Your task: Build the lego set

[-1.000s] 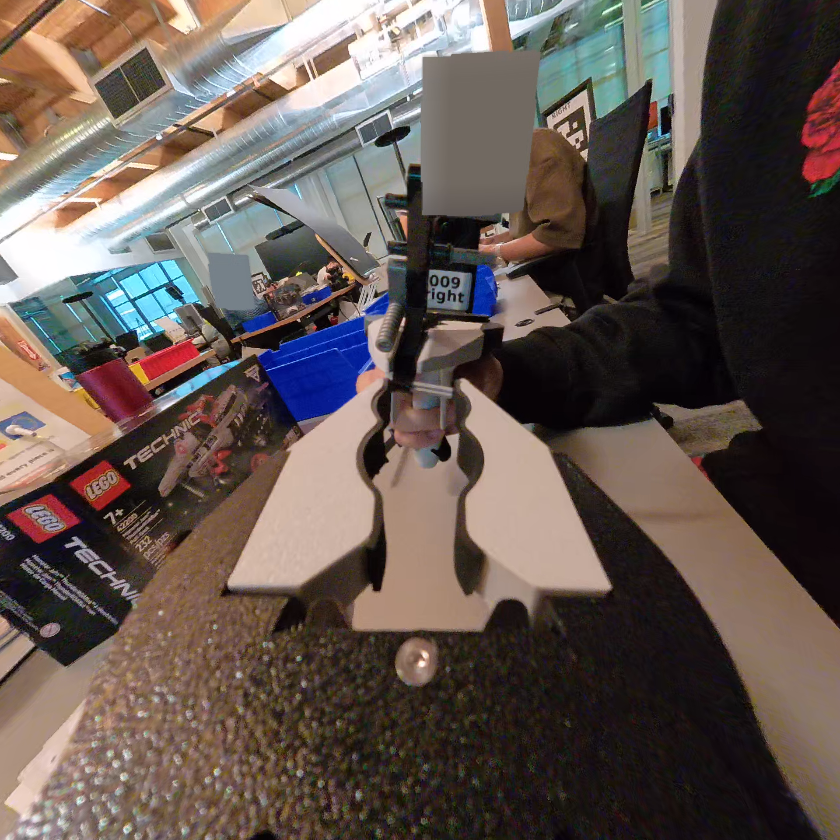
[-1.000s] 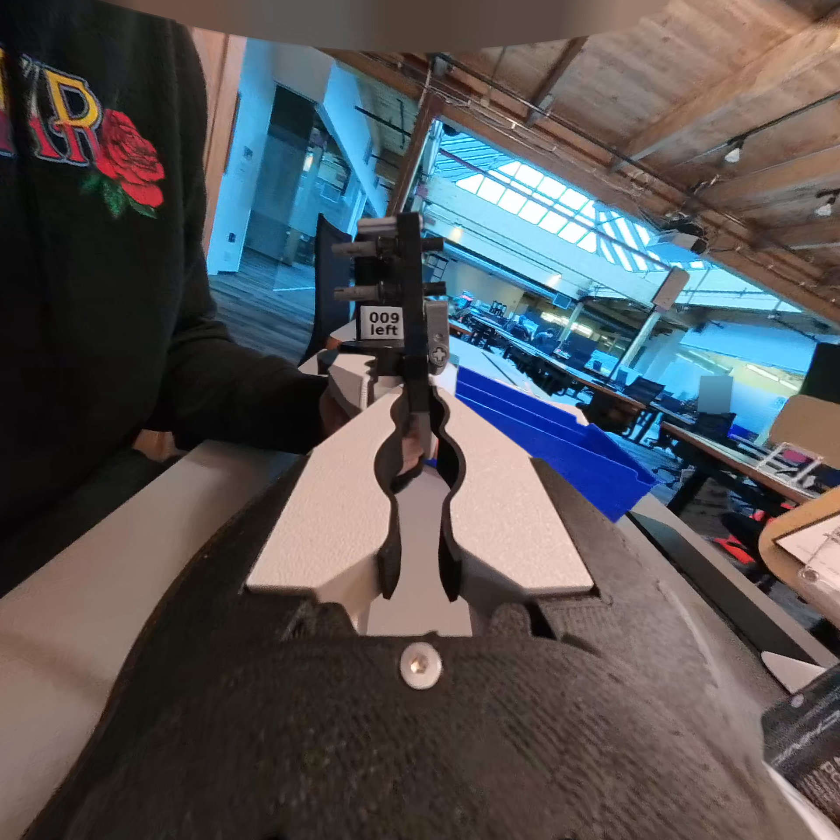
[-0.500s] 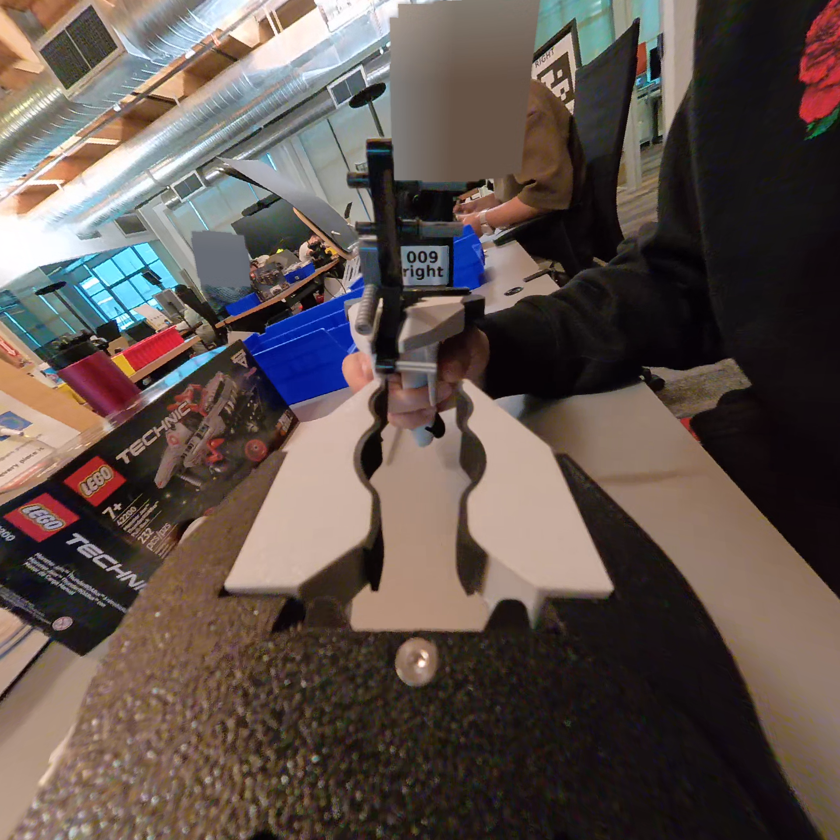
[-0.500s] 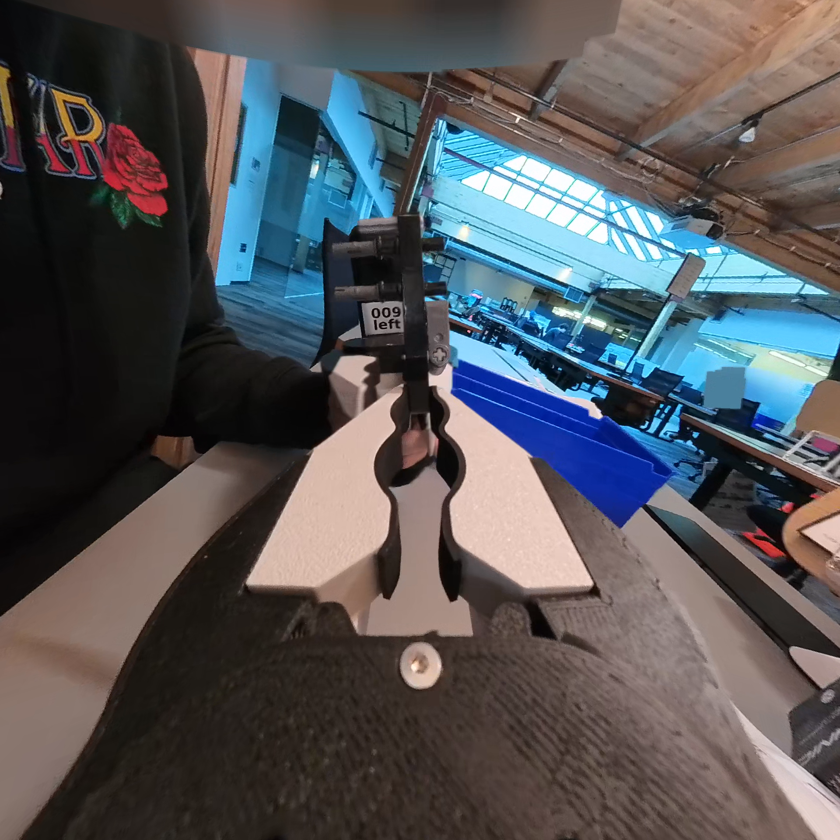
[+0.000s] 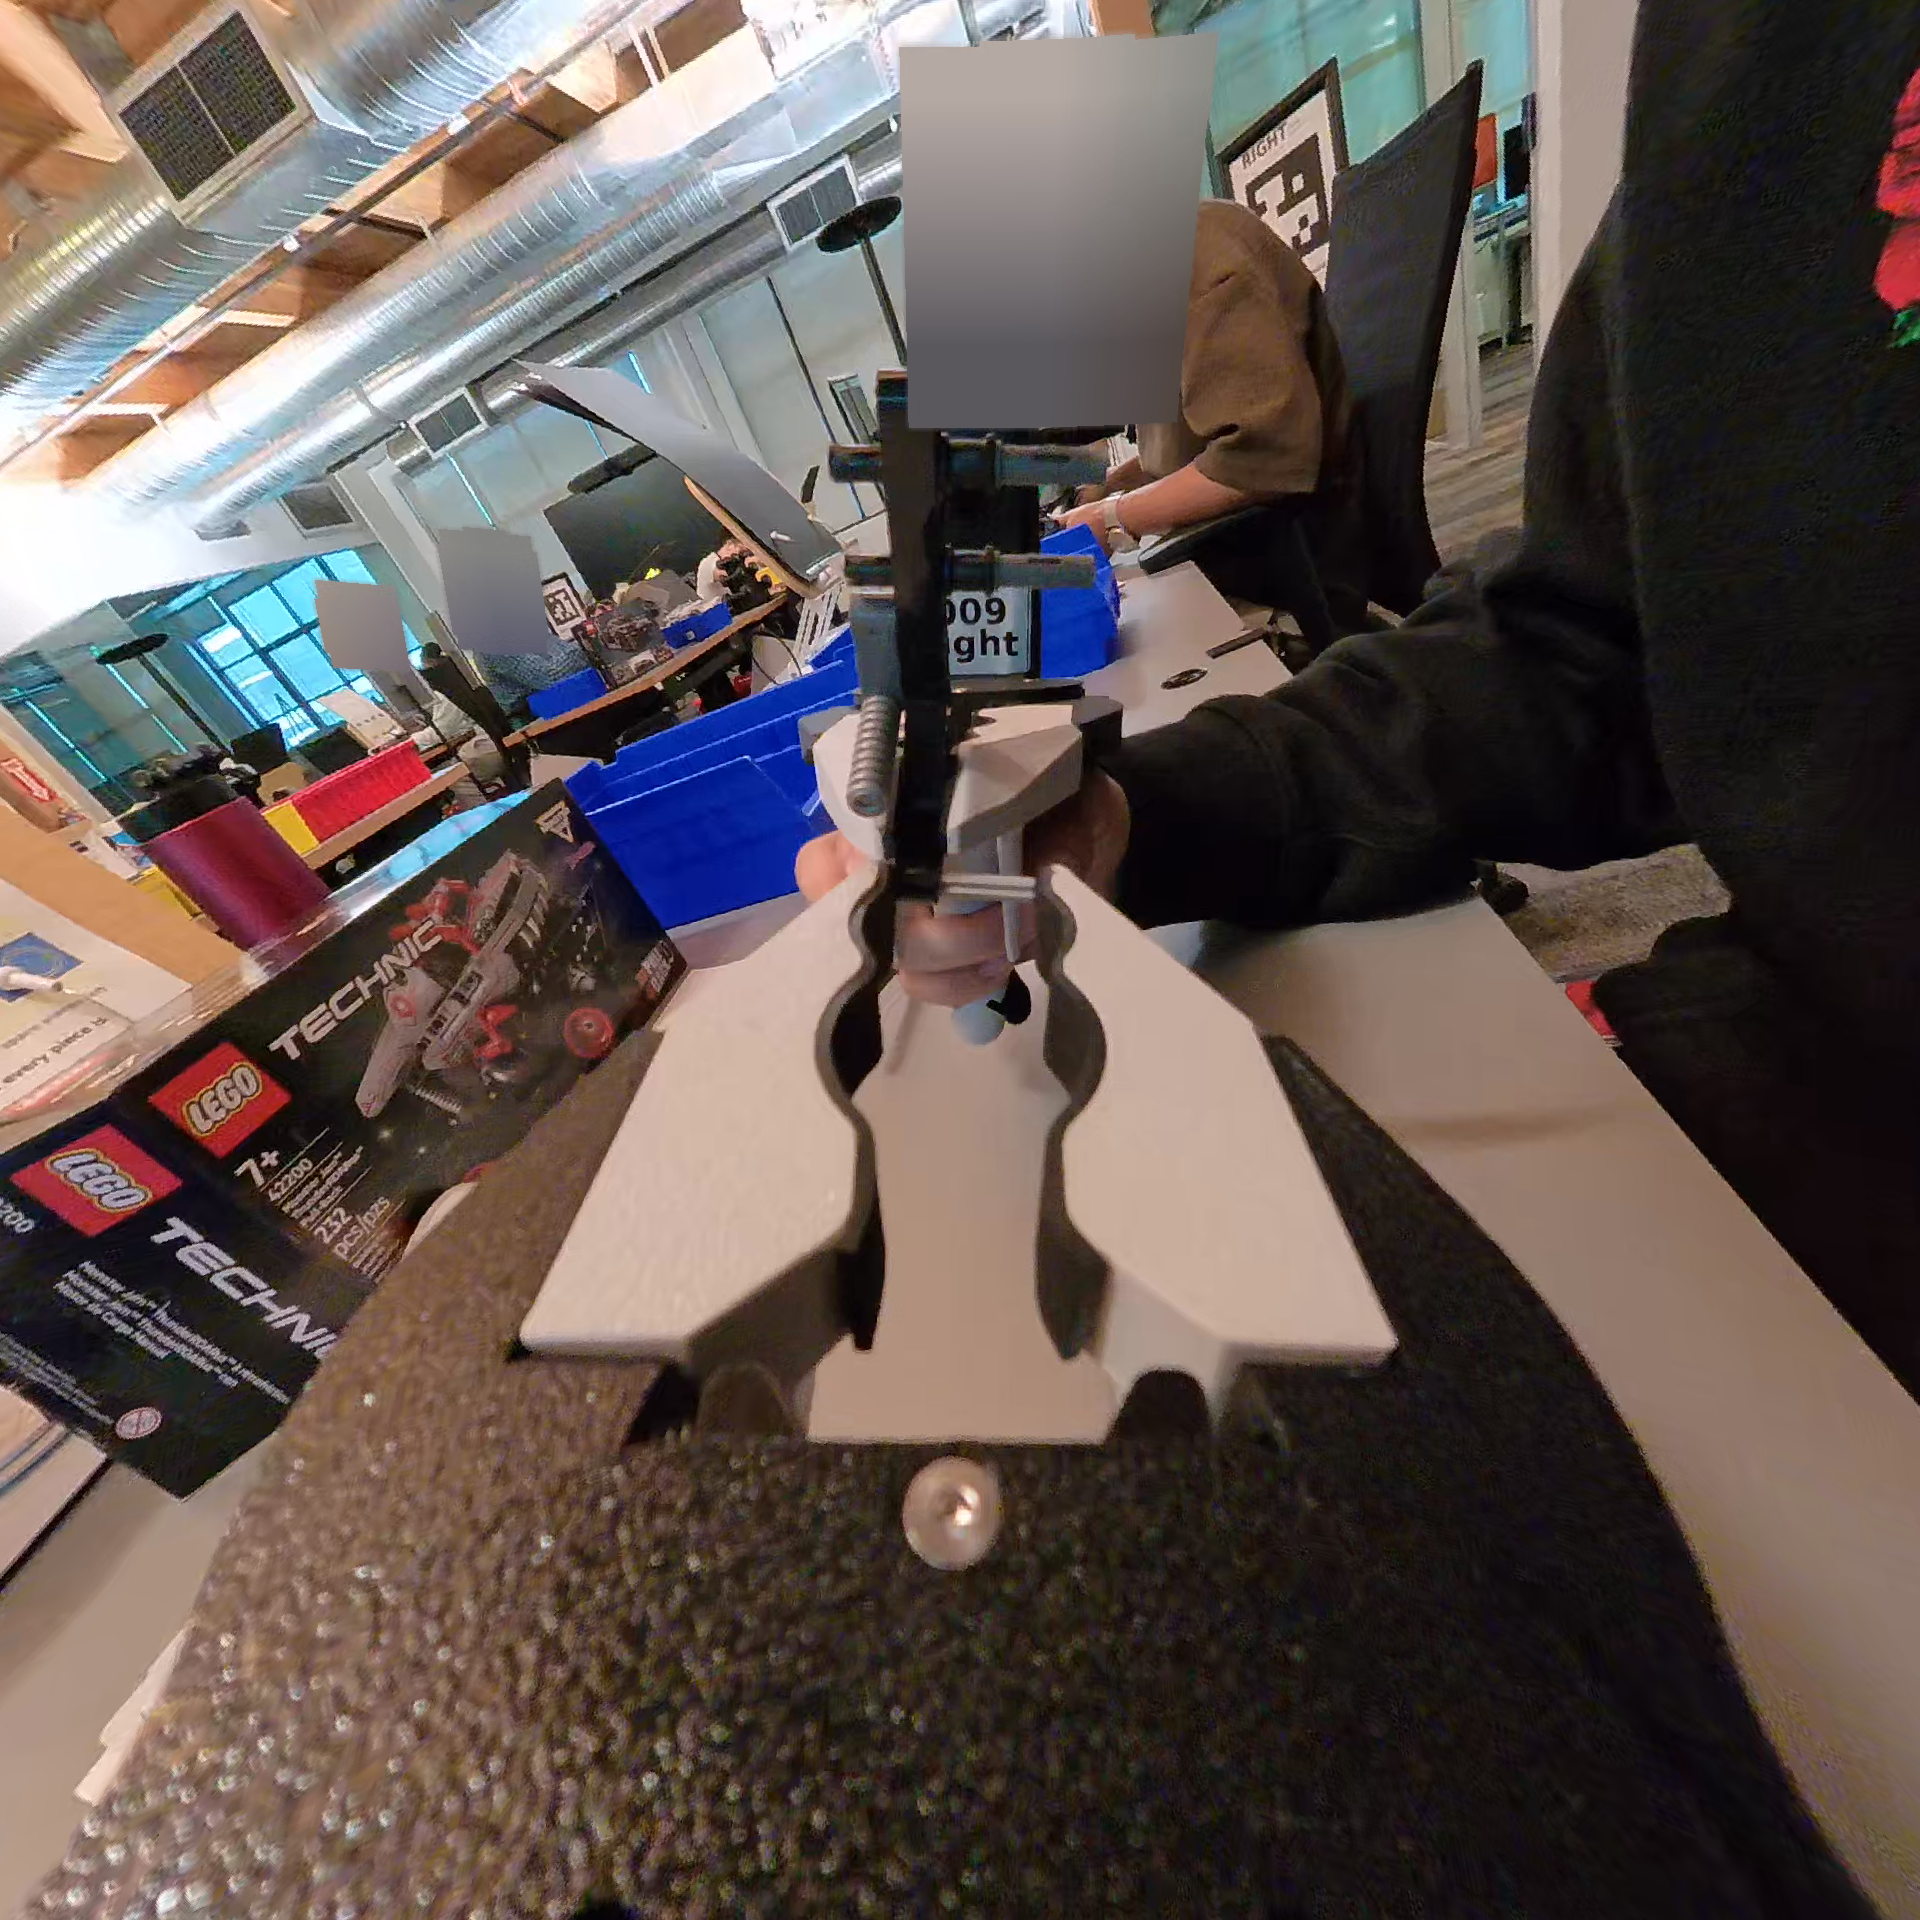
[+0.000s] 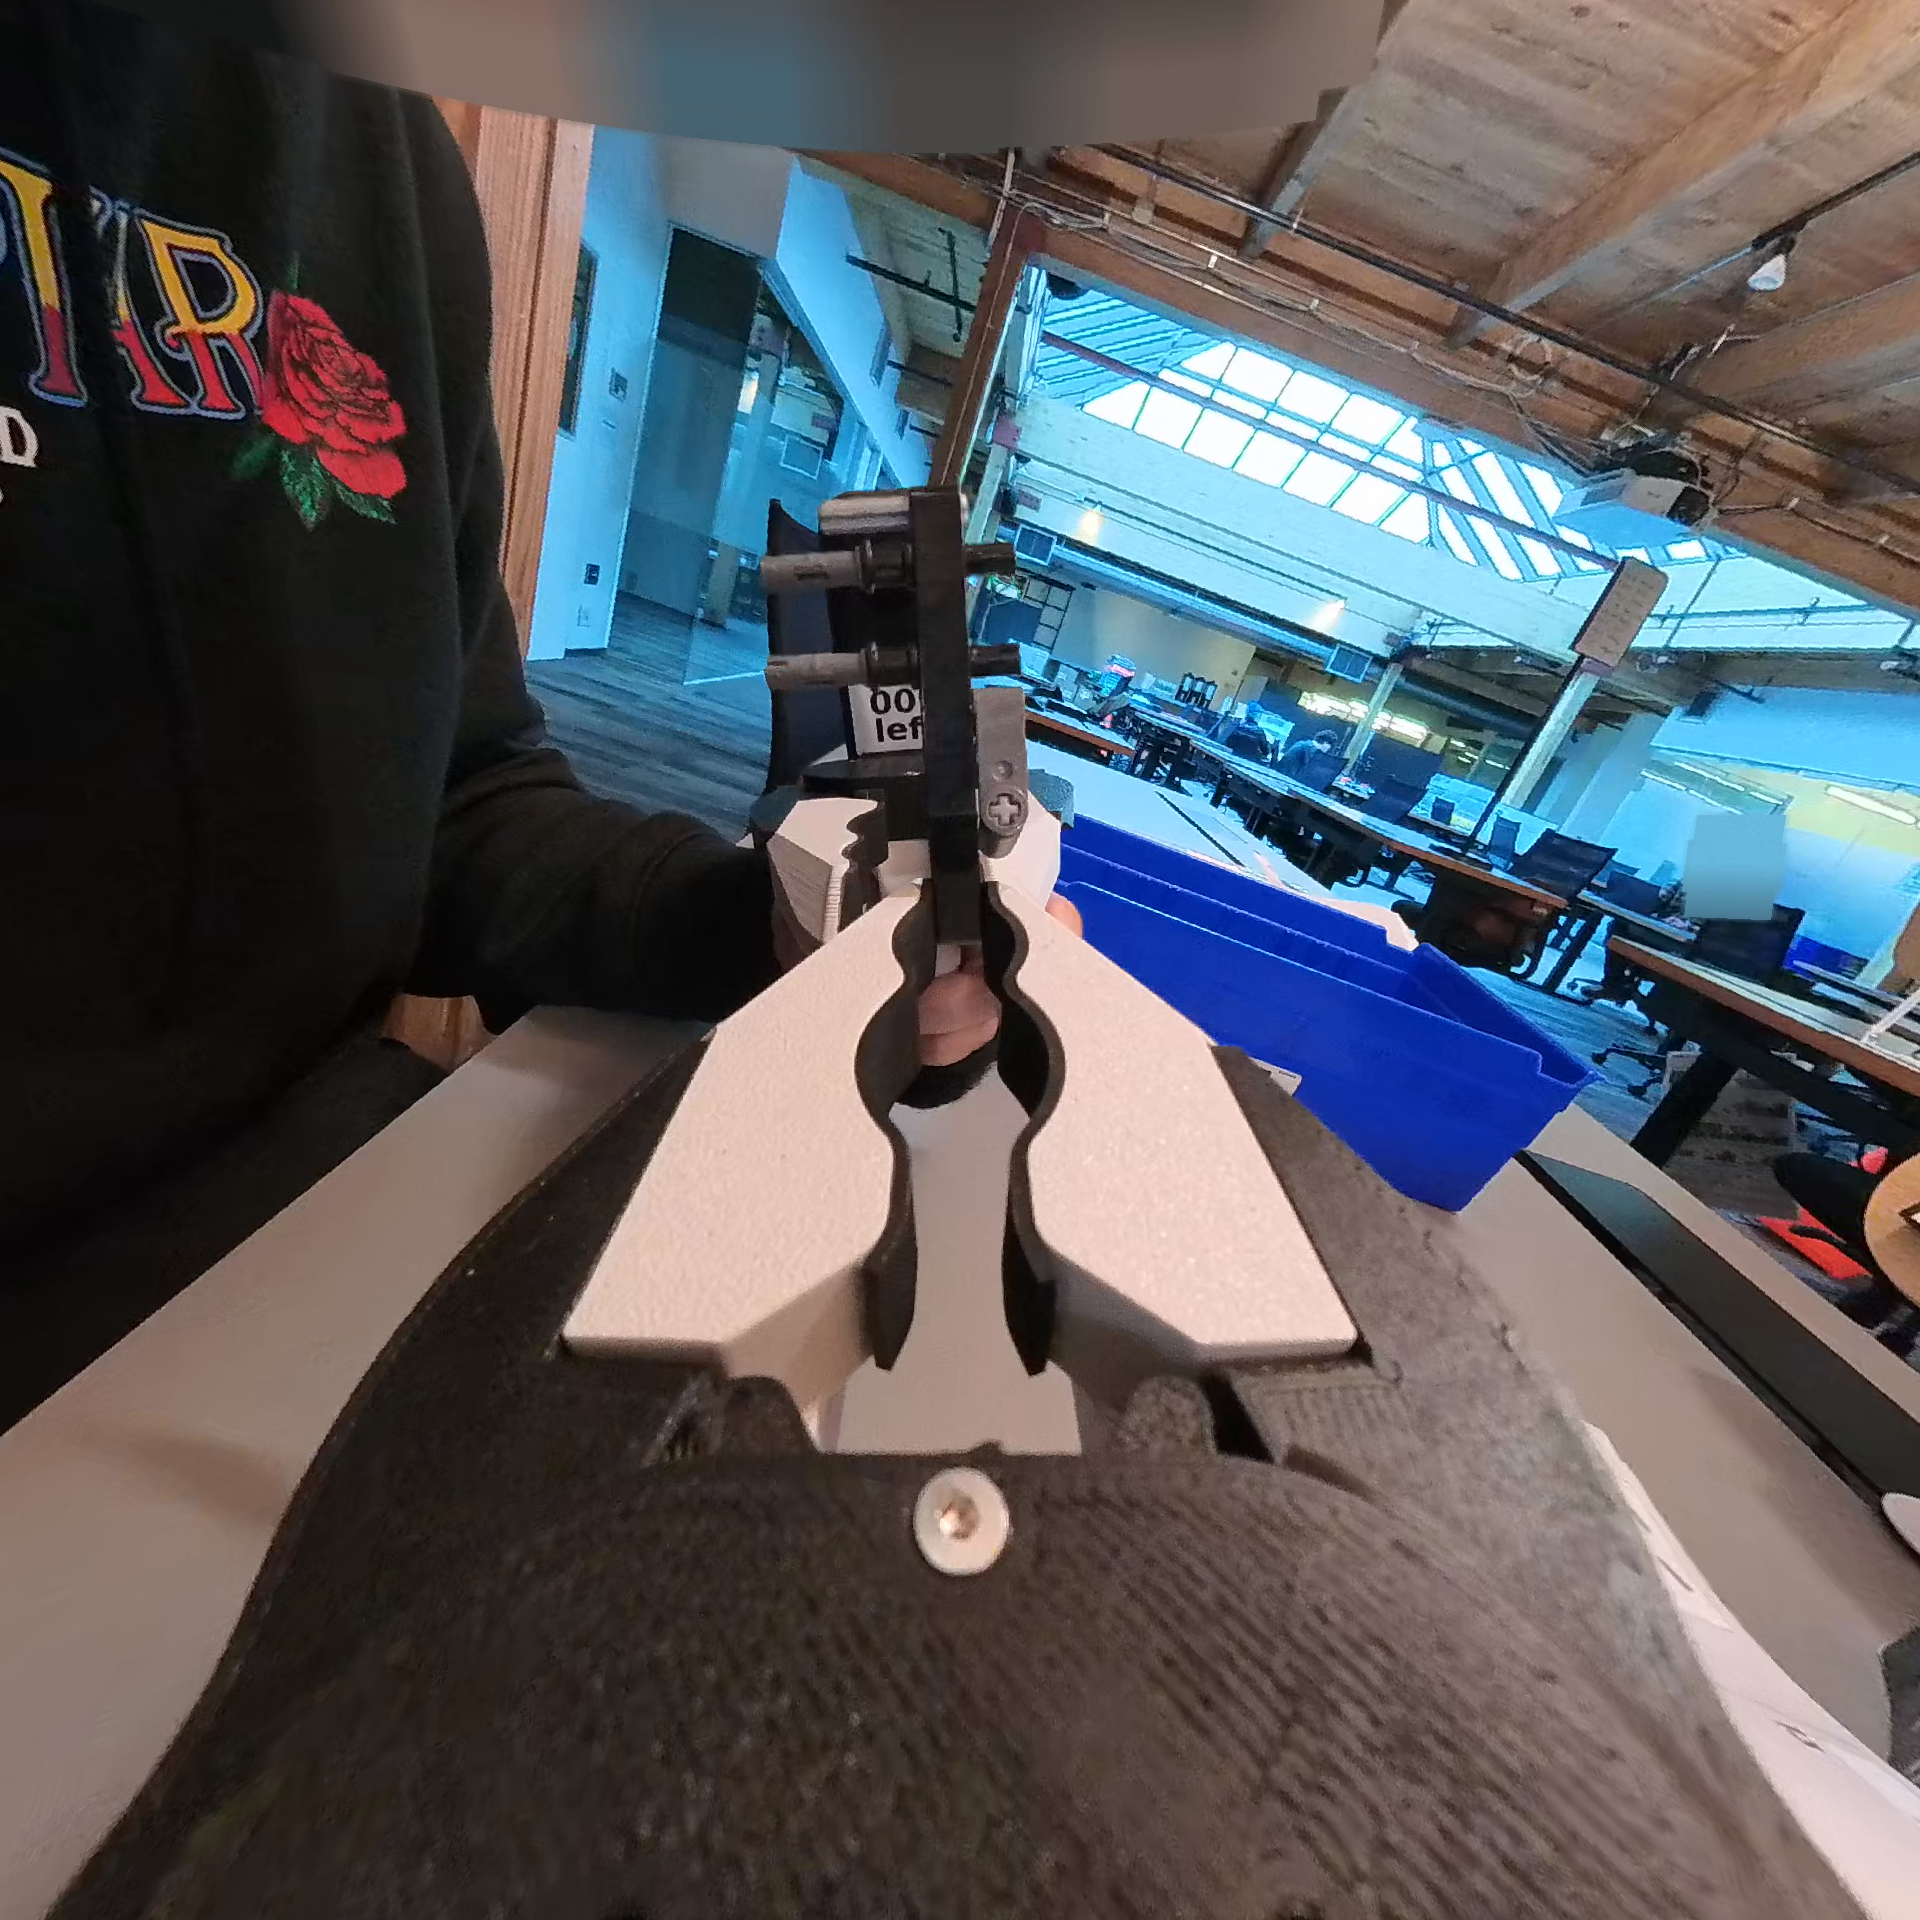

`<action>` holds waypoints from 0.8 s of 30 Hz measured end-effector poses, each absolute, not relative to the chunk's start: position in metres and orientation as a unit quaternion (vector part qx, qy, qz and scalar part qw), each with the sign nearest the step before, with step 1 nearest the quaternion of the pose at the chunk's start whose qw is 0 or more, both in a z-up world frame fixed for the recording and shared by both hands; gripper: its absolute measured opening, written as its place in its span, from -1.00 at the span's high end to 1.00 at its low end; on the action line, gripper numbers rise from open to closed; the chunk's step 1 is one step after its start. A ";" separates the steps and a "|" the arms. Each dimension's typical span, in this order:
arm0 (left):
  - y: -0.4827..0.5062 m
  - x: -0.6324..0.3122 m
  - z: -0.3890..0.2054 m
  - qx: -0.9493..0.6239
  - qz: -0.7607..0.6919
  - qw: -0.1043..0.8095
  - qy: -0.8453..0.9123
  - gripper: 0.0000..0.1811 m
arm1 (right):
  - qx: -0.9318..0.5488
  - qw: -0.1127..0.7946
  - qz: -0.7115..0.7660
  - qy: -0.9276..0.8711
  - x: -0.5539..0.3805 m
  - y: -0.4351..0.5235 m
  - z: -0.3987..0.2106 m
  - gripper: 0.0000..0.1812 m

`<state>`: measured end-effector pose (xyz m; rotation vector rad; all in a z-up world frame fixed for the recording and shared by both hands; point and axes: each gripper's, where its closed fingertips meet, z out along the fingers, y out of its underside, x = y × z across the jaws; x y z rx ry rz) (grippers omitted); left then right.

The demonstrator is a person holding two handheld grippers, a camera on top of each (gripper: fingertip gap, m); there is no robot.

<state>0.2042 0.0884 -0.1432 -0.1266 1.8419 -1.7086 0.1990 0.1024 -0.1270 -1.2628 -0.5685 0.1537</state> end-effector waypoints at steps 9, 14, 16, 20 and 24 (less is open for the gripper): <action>0.090 0.206 -0.143 -0.062 -0.648 0.297 0.699 0.76 | -0.583 0.768 0.069 -0.256 0.200 0.104 -0.127 0.94; 0.091 0.206 -0.144 -0.056 -0.652 0.301 0.694 0.76 | -0.582 0.768 0.053 -0.262 0.199 0.104 -0.127 0.95; 0.096 0.210 -0.142 -0.065 -0.653 0.315 0.686 0.65 | -0.576 0.770 0.009 -0.276 0.199 0.105 -0.125 0.94; 0.103 0.216 -0.148 -0.094 -0.647 0.300 0.694 0.62 | -0.565 0.727 -0.230 -0.315 0.216 0.107 -0.120 0.94; 0.103 0.220 -0.147 -0.097 -0.642 0.319 0.690 0.72 | -0.540 0.676 -0.361 -0.348 0.217 0.111 -0.119 0.95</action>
